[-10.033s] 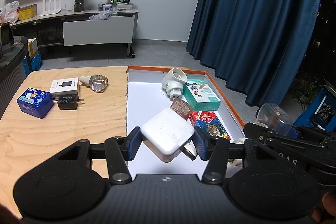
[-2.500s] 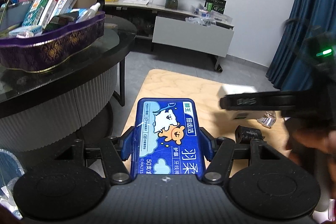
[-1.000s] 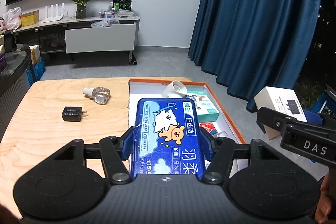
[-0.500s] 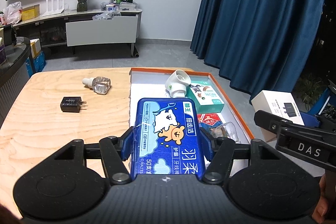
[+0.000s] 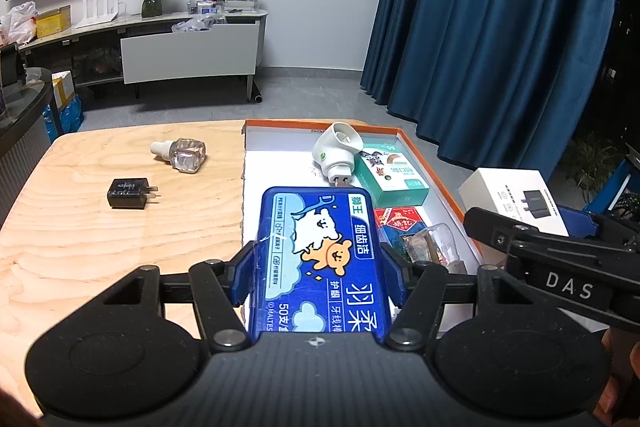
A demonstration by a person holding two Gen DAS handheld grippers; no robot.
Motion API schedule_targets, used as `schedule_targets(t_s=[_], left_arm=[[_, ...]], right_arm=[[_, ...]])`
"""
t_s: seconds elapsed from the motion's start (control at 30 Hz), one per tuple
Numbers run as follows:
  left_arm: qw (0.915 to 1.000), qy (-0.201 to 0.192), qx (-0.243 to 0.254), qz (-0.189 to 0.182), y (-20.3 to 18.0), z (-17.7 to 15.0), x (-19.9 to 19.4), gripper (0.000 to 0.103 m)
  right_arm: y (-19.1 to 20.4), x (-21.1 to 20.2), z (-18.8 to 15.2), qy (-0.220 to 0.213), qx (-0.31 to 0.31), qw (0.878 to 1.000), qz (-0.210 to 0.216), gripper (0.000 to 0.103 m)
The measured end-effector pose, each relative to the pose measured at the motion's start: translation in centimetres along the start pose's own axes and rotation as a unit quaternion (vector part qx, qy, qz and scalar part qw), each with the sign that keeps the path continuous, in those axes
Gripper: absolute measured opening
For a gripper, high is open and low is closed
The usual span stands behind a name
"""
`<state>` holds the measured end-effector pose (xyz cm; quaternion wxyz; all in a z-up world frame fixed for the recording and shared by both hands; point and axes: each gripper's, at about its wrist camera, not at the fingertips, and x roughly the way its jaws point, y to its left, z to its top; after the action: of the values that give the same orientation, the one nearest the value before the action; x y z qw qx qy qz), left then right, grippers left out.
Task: Organize rigid objects
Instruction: 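Carry the blue tin with the left gripper while the right gripper carries the UGREEN box over the box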
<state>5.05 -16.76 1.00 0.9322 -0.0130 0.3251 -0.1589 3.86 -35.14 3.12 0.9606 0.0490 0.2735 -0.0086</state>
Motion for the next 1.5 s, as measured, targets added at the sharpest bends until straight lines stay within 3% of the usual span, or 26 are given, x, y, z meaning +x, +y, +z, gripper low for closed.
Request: schedule_targets(t_s=[1.0,1.5], left_arm=[[1.0,0.003,0.004,-0.005,0.0,0.0,0.6,0.063],[0.9996,0.011,0.019,-0.019,-0.4,0.4,2.0,0.063]], right_arm=[[0.2,0.4,-0.1,0.001,-0.002,1.0,-0.001,0.092],[-0.8,2.9,0.4,0.022,-0.008,1.0,0.01,0.092]])
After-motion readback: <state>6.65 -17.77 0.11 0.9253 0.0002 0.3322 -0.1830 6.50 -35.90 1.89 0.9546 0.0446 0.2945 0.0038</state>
